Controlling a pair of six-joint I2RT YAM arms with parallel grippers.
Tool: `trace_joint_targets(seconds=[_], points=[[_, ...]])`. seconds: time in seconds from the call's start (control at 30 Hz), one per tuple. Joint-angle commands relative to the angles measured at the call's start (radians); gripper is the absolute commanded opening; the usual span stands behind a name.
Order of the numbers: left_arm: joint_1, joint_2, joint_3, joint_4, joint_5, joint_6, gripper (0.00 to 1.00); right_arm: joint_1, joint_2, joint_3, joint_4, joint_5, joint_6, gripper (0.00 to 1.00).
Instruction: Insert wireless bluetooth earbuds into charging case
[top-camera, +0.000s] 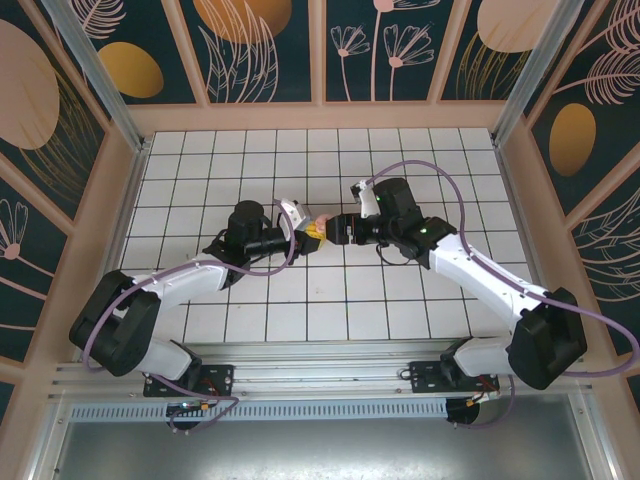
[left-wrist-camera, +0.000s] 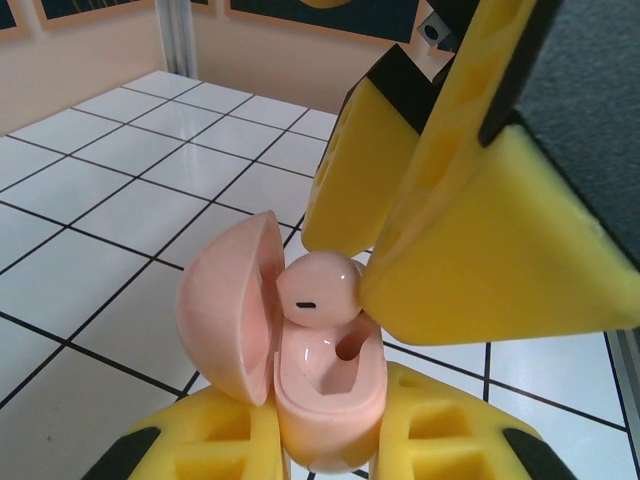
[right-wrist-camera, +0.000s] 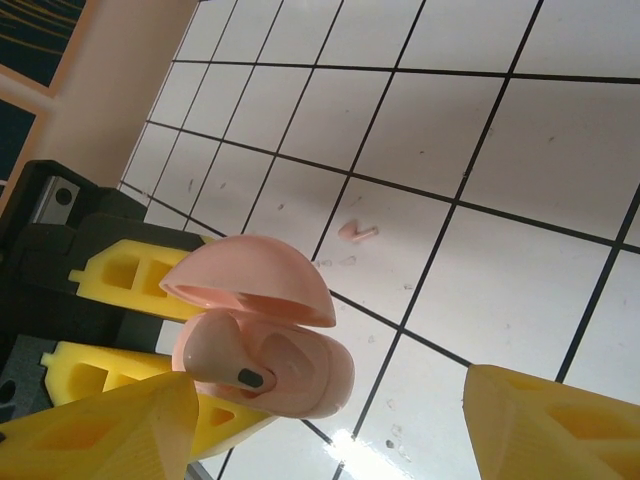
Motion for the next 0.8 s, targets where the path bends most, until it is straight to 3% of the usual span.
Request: trace_joint_targets(seconds=[0.0,0.4,0.77], points=[[0.006,-0.028,-0.007,0.020,0.028,0.021,0.11,-0.003,0.010,-0.002,0.055,0.007,0.060,0.71],[0.006,-0.032,-0.008,0.013,0.023,0.030,0.11,-0.013,-0.011,0.002,0.104,-0.121,0.077,0.74],[0.006,-0.040,-0.008,0.017,0.025,0.028,0.11,-0.016,0.022,0.041,0.014,-0.072,0.046,0.70]])
